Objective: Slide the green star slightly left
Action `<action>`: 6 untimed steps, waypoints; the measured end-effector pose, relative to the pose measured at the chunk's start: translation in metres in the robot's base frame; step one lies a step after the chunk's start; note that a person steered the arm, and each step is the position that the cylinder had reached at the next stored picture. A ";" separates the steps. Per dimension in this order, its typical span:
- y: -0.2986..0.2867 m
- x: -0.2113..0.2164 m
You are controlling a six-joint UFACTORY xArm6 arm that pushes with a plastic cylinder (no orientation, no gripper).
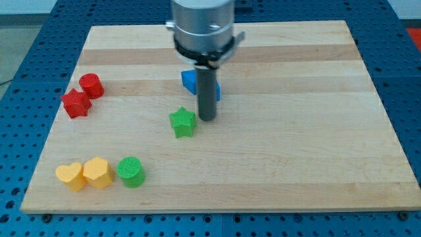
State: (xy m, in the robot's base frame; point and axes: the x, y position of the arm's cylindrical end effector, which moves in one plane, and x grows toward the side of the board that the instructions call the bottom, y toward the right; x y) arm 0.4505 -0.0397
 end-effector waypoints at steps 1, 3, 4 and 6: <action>-0.061 -0.001; -0.082 0.009; -0.028 -0.008; 0.014 0.024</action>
